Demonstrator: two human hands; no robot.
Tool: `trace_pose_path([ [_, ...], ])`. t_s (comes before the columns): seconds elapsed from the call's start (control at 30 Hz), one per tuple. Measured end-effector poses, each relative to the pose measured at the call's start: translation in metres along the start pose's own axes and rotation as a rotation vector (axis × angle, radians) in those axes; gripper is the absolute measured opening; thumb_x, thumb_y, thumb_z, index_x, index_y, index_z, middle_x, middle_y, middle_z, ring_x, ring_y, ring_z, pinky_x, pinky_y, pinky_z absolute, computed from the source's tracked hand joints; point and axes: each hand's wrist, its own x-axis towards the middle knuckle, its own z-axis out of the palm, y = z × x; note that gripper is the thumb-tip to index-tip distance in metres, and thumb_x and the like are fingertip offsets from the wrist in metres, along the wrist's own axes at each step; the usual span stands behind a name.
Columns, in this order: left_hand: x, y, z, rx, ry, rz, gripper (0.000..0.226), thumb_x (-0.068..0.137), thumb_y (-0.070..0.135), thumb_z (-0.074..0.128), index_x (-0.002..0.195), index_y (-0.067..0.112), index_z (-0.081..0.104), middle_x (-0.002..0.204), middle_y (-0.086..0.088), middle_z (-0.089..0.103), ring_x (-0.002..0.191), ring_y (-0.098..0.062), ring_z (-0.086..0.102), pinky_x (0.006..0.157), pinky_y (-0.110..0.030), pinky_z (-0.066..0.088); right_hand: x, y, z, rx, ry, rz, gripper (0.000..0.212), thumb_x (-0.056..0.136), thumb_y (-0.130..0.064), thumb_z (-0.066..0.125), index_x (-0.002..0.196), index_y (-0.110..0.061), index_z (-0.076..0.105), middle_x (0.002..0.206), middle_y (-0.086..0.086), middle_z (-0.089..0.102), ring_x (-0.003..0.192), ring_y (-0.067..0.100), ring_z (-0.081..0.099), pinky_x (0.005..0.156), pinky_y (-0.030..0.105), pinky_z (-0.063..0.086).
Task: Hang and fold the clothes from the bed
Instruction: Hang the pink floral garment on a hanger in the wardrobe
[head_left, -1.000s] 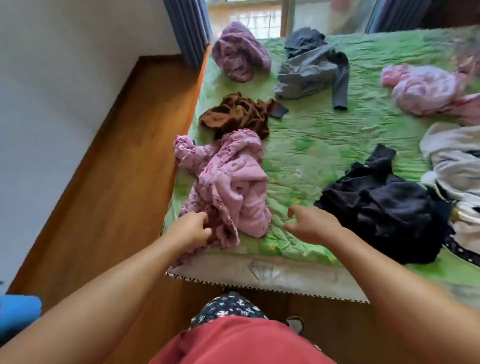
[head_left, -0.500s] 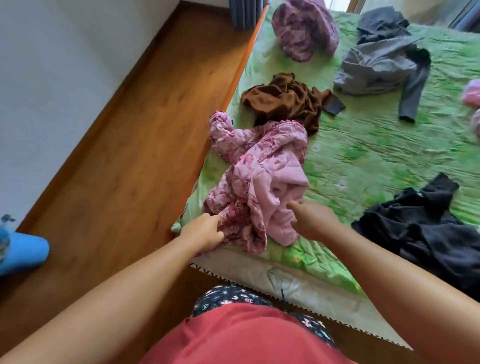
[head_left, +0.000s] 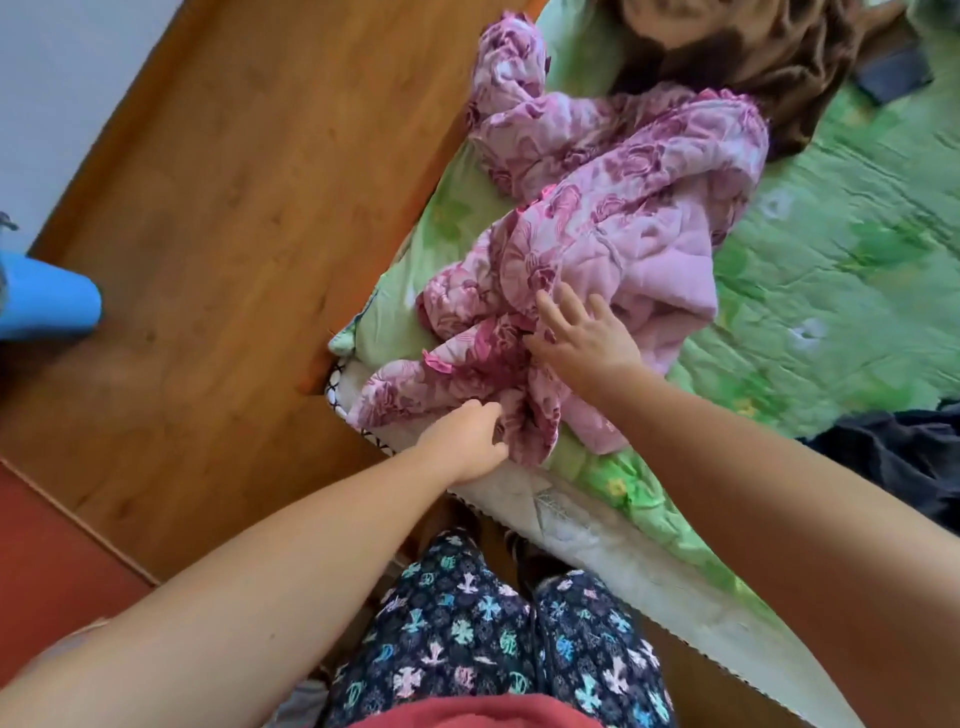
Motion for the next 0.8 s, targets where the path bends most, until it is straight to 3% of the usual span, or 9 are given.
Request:
trace_pose_path([
  [0.1,0.033,0.015,0.008,-0.305,0.041,0.031,0.060,0.080,0.055,0.066,0.130,0.022,0.055,0.123,-0.004,0.064,0.114,-0.024,0.062,0.096,-0.044,0.052,0.017,0.003,0.012,0.081,0.148,0.047,0.035,0.095,-0.027,0.052,0.129,-0.035,0.057,0.159,0.015,0.022,0.136,0.038,0.032,0.101,0.052,0.033],
  [0.17,0.048,0.025,0.004,-0.540,0.134,0.025,0.073,0.072,0.069,0.073,0.128,0.026,0.053,0.119,0.006,0.067,0.112,-0.014,0.063,0.094,-0.037,0.054,0.026,0.006,0.014,0.195,0.218,0.071,0.044,0.083,-0.023,0.062,0.126,-0.031,0.055,0.146,0.014,0.040,0.116,0.036,0.047,0.088,0.048,0.040],
  [0.23,0.060,0.034,-0.010,-0.760,0.242,-0.033,0.079,0.072,0.061,0.080,0.130,0.019,0.049,0.118,0.005,0.065,0.108,-0.012,0.061,0.087,-0.019,0.051,0.034,0.019,0.007,0.456,0.281,0.075,0.056,0.078,-0.016,0.060,0.132,-0.027,0.052,0.135,0.012,0.048,0.104,0.036,0.055,0.076,0.044,0.044],
  [0.3,0.078,0.041,-0.031,-0.841,0.416,-0.077,0.077,0.072,0.055,0.081,0.128,0.015,0.045,0.116,-0.001,0.063,0.105,-0.018,0.061,0.089,-0.027,0.053,0.044,0.042,-0.003,0.756,0.377,0.184,0.056,0.081,-0.005,0.050,0.133,-0.023,0.052,0.128,0.011,0.051,0.099,0.037,0.060,0.071,0.045,0.050],
  [0.37,0.096,0.044,-0.051,-0.812,0.532,-0.092,0.079,0.072,0.055,0.077,0.130,0.017,0.040,0.119,-0.006,0.062,0.105,-0.026,0.062,0.092,-0.042,0.052,0.057,0.070,-0.010,0.746,0.442,0.295,0.050,0.085,0.000,0.044,0.131,-0.019,0.053,0.127,0.014,0.049,0.100,0.040,0.061,0.070,0.047,0.050],
  [0.47,0.121,0.052,-0.079,-0.602,0.600,-0.149,0.066,0.079,0.036,0.071,0.133,0.018,0.038,0.131,-0.011,0.042,0.115,-0.032,0.051,0.095,-0.038,0.046,0.079,0.111,-0.013,0.531,0.464,0.433,0.046,0.086,0.001,0.048,0.130,-0.014,0.052,0.132,0.020,0.046,0.107,0.043,0.057,0.071,0.048,0.049],
  [0.57,0.140,0.059,-0.103,-0.292,0.559,-0.098,0.073,0.076,0.036,0.066,0.141,0.024,0.036,0.137,-0.008,0.033,0.128,-0.032,0.038,0.100,-0.042,0.042,0.101,0.152,-0.003,0.414,0.274,0.528,0.058,0.084,-0.006,0.061,0.138,-0.019,0.045,0.144,0.022,0.036,0.134,0.045,0.035,0.095,0.059,0.046],
  [0.67,0.155,0.070,-0.112,-0.303,0.434,-0.053,0.079,0.073,0.041,0.061,0.146,0.027,0.032,0.137,-0.009,0.036,0.126,-0.034,0.045,0.102,-0.048,0.044,0.113,0.181,0.018,0.370,0.027,0.543,0.066,0.086,-0.017,0.062,0.146,-0.026,0.037,0.153,0.017,0.028,0.148,0.044,0.016,0.108,0.070,0.027],
  [0.8,0.160,0.073,-0.112,-0.225,0.437,-0.028,0.057,0.079,0.031,0.060,0.132,0.018,0.042,0.127,-0.014,0.049,0.115,-0.037,0.054,0.091,-0.047,0.049,0.113,0.174,0.035,0.246,0.122,0.522,0.040,0.086,-0.009,0.048,0.126,-0.011,0.056,0.127,0.022,0.055,0.131,0.042,0.044,0.113,0.073,0.014],
])
